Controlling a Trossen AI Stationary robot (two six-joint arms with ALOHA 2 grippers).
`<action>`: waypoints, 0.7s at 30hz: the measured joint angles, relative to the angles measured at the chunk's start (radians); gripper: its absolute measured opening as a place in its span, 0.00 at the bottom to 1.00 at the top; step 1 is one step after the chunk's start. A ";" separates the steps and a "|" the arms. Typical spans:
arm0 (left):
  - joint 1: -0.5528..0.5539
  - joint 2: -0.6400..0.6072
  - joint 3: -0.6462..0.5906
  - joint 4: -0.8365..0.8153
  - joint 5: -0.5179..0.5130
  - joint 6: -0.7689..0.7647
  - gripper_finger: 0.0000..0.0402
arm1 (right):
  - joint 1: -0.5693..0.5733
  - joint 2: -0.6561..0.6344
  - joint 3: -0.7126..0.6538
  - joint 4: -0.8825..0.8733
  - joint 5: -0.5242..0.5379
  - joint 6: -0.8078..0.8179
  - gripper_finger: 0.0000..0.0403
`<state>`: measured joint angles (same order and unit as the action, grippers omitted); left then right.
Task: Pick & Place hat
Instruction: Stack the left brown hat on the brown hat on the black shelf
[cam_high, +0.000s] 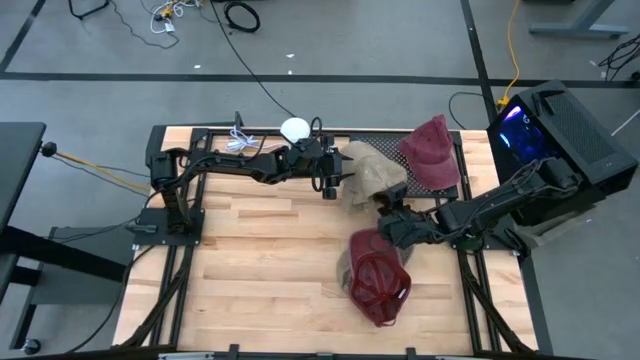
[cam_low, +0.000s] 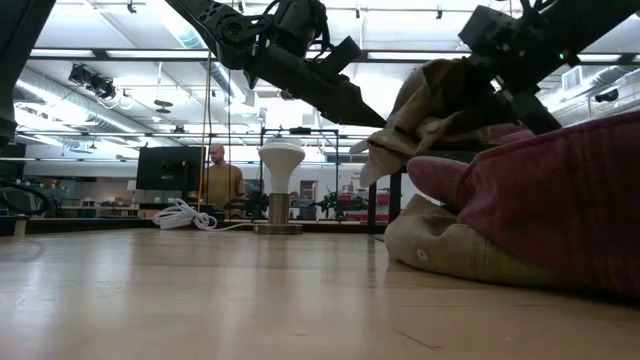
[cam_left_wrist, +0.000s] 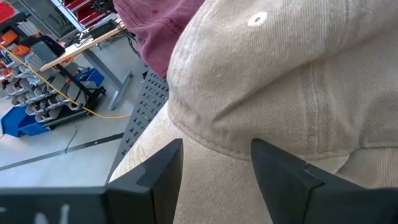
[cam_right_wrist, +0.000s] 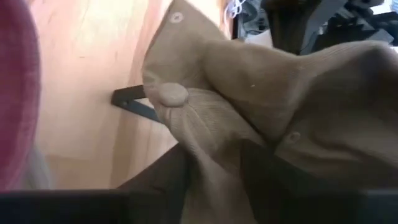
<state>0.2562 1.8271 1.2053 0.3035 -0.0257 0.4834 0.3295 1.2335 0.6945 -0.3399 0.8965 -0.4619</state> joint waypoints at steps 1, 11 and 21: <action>0.000 0.000 0.000 0.000 0.000 0.001 0.49 | -0.002 0.000 0.000 0.010 0.001 0.002 0.30; 0.000 0.000 0.000 -0.001 0.000 0.051 0.49 | -0.002 -0.029 0.000 0.075 0.114 0.056 0.02; 0.001 0.000 0.000 -0.034 0.055 0.145 0.48 | -0.004 -0.256 0.000 0.103 0.224 0.183 0.01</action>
<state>0.2573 1.8271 1.2049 0.2695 0.0294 0.6284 0.3257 0.9772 0.6945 -0.2372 1.1207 -0.2793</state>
